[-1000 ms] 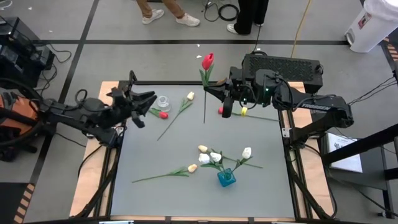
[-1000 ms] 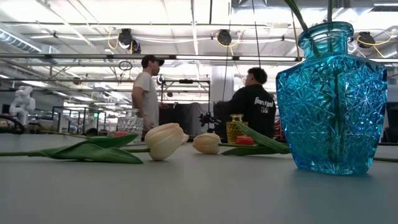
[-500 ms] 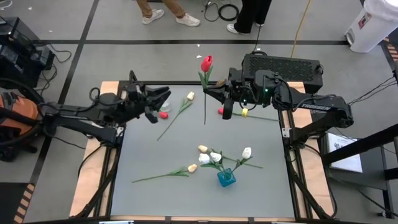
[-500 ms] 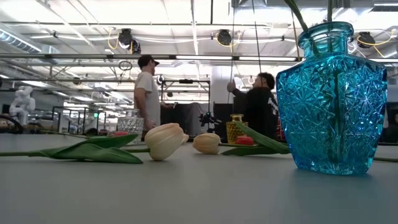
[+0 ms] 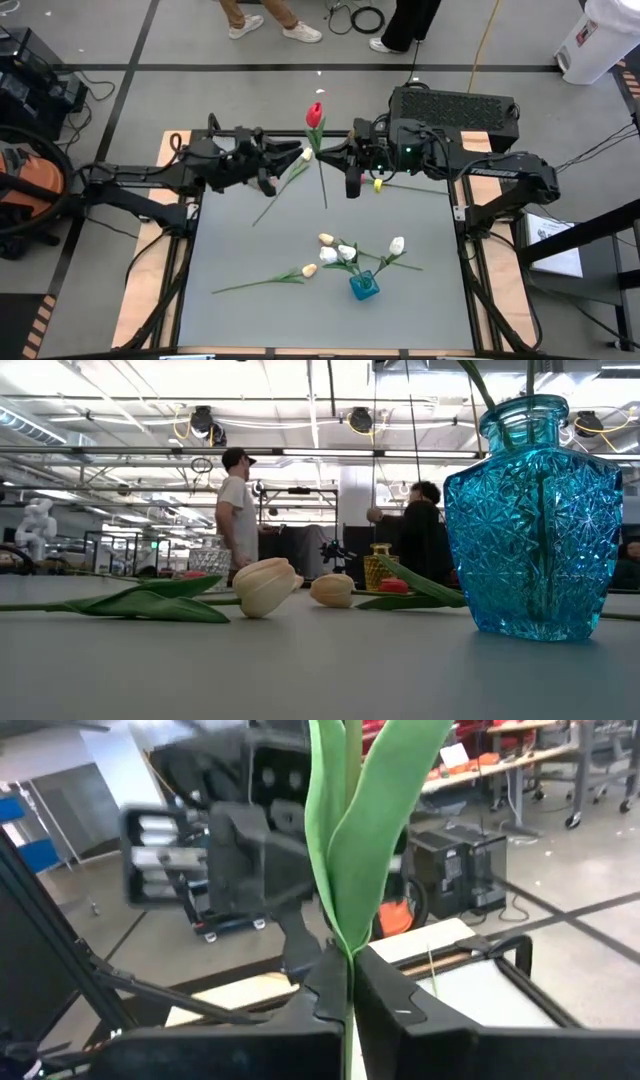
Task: Sort flowers into vase by color
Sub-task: Put the bottom right red tulip into the transparent vase
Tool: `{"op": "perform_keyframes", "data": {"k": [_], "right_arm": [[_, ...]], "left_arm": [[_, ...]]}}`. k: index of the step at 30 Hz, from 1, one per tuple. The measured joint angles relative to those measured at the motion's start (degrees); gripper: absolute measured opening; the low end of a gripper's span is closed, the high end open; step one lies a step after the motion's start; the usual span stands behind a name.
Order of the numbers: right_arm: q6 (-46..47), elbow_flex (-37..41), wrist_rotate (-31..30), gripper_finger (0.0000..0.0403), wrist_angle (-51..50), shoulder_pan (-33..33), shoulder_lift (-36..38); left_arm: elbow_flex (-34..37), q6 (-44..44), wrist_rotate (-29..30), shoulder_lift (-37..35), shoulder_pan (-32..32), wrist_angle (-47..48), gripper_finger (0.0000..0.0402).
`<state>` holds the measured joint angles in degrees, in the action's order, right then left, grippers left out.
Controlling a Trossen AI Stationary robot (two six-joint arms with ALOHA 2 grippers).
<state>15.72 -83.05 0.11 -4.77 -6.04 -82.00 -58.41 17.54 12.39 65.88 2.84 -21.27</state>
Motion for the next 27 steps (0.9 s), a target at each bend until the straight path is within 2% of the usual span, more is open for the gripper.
{"op": "perform_keyframes", "data": {"k": [9, 27], "right_arm": [[-0.18, 0.00, 0.04, 0.0000, 0.30, -0.02, -0.37], [0.01, 0.00, 0.49, 0.0000, 0.32, 0.00, -0.35]], "left_arm": [[-6.04, -0.06, -4.95, 3.27, 1.78, 4.89, 0.0123], [-6.08, 3.61, -7.75, 6.15, 1.76, 3.94, 0.0123]]}}
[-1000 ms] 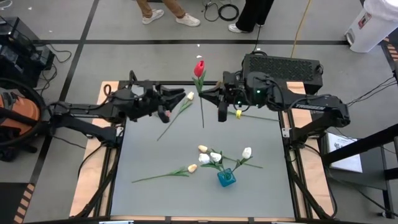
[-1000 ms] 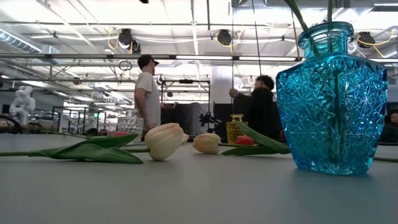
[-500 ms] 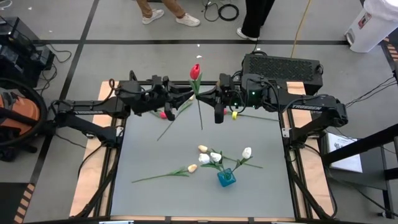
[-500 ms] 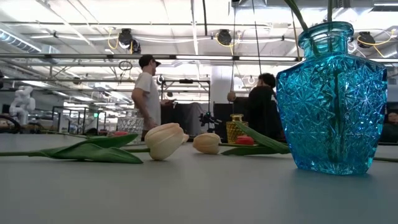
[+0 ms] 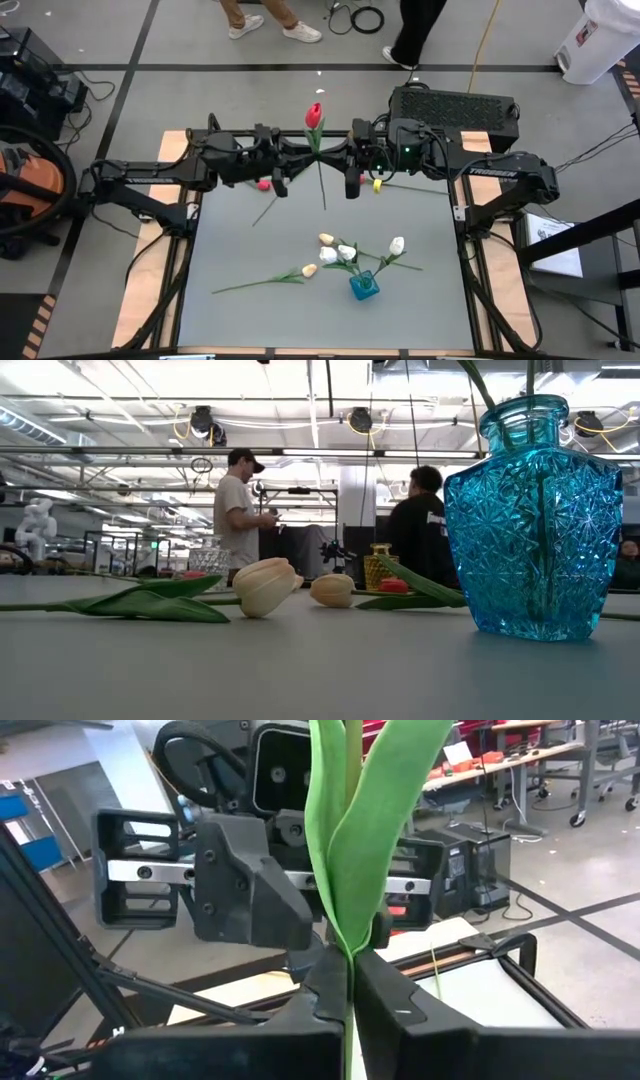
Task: Sort flowers into vase by color
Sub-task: Put the bottom right red tulip into the transparent vase
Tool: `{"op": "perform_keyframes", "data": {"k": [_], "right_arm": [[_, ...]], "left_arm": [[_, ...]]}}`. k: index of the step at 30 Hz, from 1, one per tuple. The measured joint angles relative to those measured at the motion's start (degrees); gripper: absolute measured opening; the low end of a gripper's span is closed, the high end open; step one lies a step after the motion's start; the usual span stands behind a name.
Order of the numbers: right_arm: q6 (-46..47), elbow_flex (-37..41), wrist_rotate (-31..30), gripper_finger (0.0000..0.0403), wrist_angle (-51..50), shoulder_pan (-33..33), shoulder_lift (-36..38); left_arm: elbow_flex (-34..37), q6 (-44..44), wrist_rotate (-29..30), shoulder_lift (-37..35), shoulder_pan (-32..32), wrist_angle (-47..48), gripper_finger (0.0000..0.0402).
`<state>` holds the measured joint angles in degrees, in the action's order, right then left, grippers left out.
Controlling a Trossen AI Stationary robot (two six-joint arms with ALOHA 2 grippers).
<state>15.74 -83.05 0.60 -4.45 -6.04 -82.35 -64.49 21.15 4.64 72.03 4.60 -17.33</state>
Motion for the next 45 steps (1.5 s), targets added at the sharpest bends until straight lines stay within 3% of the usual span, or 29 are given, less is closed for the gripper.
{"op": "perform_keyframes", "data": {"k": [41, 45], "right_arm": [[2.24, 0.00, 4.24, 0.0000, -0.44, 0.13, 0.04], [2.25, 0.00, 4.23, 0.0000, -0.46, 0.13, 0.04]], "left_arm": [[0.02, -0.59, 0.00, 0.00, 0.20, -1.41, 0.0123], [0.02, -0.59, 0.00, 0.00, 0.20, -1.43, 0.0108]]}}
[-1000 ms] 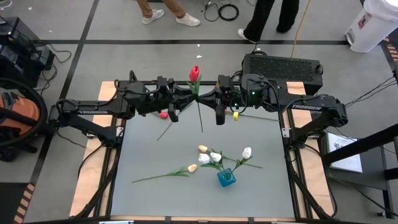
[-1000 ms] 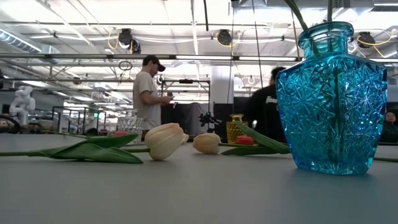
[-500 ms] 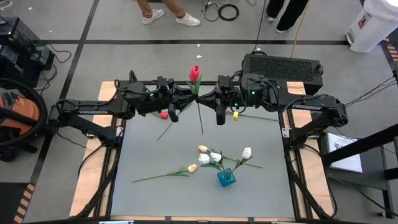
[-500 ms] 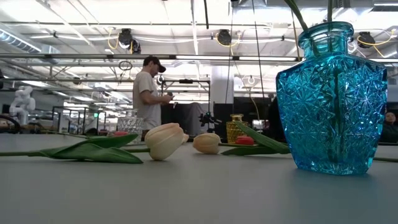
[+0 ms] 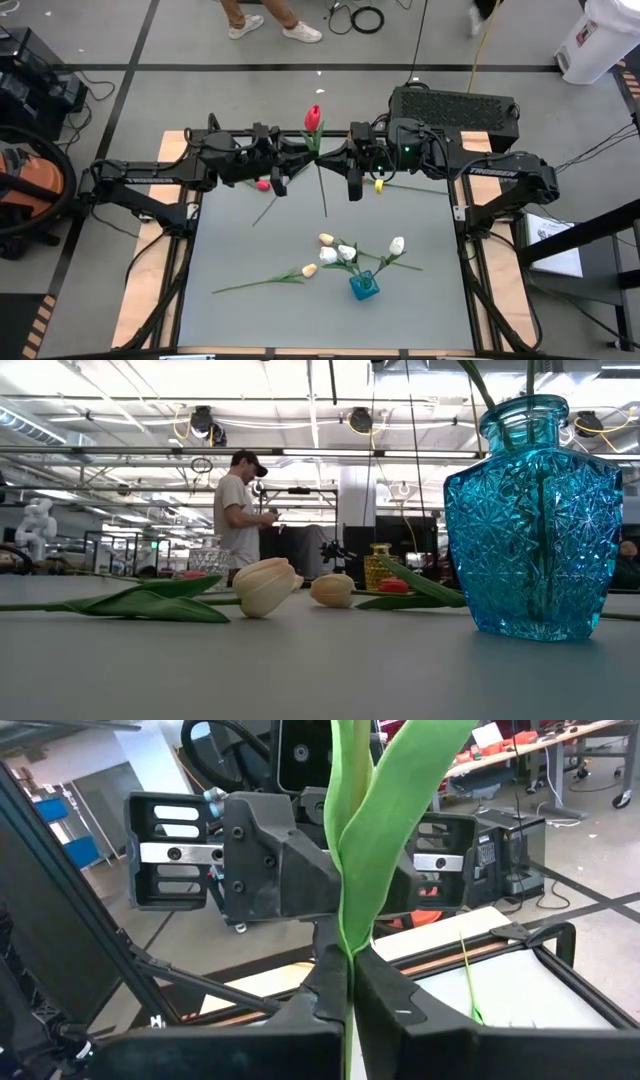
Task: Sort flowers into vase by color
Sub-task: Put the bottom right red tulip into the transparent vase
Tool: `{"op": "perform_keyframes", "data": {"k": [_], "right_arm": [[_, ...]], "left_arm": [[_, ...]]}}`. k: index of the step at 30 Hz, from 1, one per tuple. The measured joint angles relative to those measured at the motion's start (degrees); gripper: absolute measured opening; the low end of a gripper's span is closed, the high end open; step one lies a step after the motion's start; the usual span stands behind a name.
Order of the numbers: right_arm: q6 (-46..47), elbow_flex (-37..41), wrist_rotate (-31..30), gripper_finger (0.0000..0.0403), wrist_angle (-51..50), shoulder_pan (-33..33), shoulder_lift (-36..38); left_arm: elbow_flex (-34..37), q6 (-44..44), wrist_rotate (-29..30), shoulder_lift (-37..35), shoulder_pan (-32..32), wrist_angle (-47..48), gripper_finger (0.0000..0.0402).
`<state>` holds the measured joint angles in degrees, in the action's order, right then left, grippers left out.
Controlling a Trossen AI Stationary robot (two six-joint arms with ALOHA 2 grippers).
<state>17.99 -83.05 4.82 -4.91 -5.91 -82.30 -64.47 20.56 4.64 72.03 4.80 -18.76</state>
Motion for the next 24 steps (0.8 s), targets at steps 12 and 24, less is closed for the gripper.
{"op": "perform_keyframes", "data": {"k": [12, 24], "right_arm": [[0.87, 0.00, 0.04, 0.0000, -0.15, 0.00, 0.00], [0.86, 0.00, -0.20, 0.0009, -0.15, 0.02, 0.00]], "left_arm": [[0.00, -0.43, -1.45, -0.07, 0.00, -0.02, 0.0009], [0.00, -1.88, -1.44, -0.09, 0.00, 0.26, 0.0008]]}}
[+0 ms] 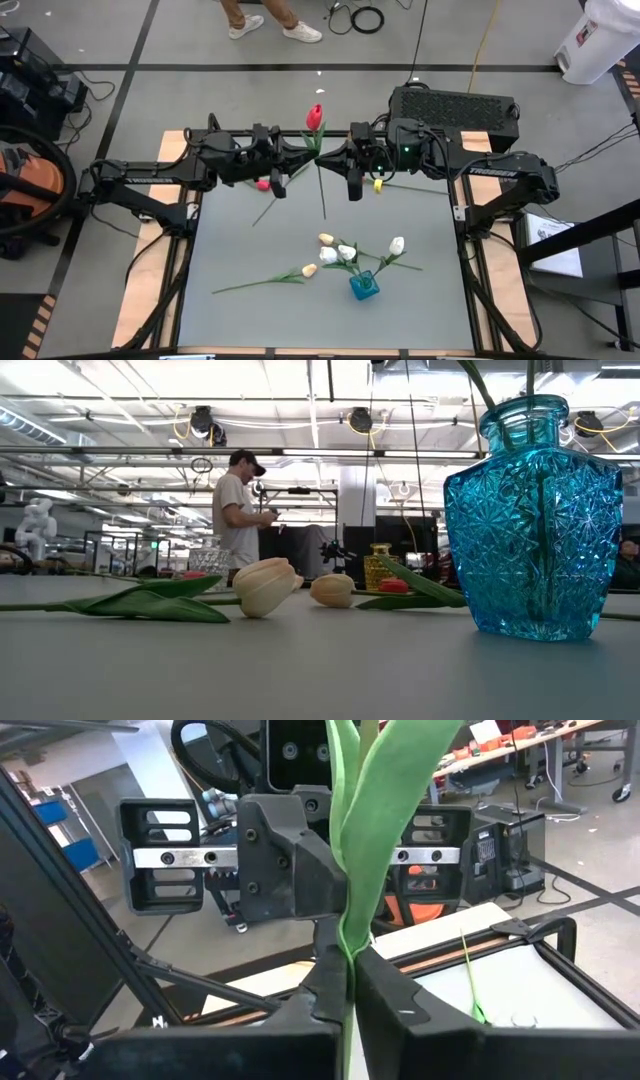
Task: Sort flowers into vase by color
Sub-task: Put the bottom right red tulip into the transparent vase
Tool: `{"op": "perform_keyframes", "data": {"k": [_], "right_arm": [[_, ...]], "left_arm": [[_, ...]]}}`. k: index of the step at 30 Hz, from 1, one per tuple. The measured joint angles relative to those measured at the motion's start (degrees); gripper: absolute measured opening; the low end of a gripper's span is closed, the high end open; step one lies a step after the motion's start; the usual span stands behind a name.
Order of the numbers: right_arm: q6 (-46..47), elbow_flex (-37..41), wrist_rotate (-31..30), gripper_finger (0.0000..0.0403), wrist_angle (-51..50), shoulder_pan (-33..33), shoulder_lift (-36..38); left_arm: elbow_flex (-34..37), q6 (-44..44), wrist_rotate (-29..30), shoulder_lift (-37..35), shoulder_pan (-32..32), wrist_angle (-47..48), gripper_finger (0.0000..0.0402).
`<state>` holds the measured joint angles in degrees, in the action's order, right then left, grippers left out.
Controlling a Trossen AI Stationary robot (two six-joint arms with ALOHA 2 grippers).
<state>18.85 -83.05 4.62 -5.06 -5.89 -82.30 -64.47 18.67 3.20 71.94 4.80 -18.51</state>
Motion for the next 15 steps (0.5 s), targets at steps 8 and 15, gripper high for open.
{"op": "perform_keyframes", "data": {"k": [8, 15], "right_arm": [[0.07, -0.02, -2.34, 0.0056, -1.37, 0.00, 0.00], [0.02, -0.02, -3.26, 0.0100, -5.37, 0.00, 0.45]], "left_arm": [[0.00, -2.67, 1.55, 0.02, 0.02, 0.91, 0.0008], [0.04, -3.96, 4.06, 0.04, 0.02, 4.00, 0.0008]]}}
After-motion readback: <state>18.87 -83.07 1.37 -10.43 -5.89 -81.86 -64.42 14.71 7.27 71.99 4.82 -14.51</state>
